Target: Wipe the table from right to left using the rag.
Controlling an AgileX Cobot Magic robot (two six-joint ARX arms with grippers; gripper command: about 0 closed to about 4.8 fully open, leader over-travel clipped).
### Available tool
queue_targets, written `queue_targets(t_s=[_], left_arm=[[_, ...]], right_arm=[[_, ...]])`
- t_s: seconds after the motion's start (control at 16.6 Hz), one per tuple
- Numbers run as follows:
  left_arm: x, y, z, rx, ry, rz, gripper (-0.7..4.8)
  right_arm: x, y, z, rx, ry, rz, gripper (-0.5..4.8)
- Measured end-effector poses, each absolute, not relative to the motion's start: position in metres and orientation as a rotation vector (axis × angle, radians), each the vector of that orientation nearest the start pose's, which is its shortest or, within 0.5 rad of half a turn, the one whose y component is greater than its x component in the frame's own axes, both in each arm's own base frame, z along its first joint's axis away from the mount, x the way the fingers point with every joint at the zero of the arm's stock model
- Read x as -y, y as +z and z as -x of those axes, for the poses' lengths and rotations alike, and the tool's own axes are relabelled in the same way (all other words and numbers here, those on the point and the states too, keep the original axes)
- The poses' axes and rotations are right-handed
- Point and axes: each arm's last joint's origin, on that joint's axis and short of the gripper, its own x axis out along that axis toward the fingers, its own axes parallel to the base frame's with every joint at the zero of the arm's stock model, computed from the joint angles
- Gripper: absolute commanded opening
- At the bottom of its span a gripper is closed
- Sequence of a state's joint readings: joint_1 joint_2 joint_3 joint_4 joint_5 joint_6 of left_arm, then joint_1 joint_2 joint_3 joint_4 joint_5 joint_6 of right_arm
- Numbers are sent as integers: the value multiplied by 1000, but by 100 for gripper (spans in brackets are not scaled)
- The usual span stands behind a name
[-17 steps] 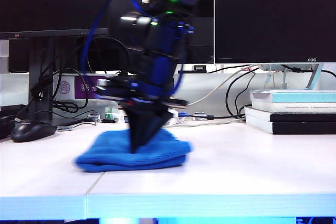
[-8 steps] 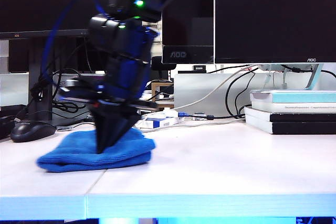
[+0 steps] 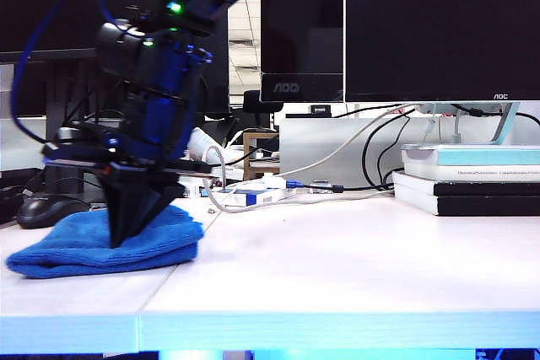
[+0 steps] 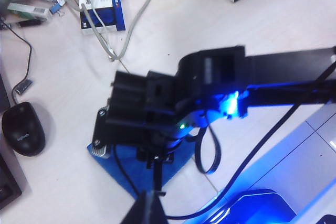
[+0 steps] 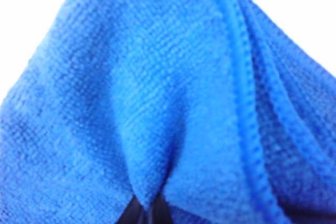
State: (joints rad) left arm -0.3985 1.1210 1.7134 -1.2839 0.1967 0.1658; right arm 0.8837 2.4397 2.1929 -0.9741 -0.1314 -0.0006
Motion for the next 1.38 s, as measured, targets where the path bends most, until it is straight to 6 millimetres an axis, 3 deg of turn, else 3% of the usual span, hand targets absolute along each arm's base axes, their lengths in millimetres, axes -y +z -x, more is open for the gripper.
queue_targets(t_s=[0.96, 1.38], left_arm=[[61, 465, -129, -677, -628, -227, -5], [61, 465, -129, -680, -628, -228, -5]], right_arm=[[-451, 177, -288, -1019, 1011, 456, -3], [-461, 173, -278, -1009, 1041, 453, -3]])
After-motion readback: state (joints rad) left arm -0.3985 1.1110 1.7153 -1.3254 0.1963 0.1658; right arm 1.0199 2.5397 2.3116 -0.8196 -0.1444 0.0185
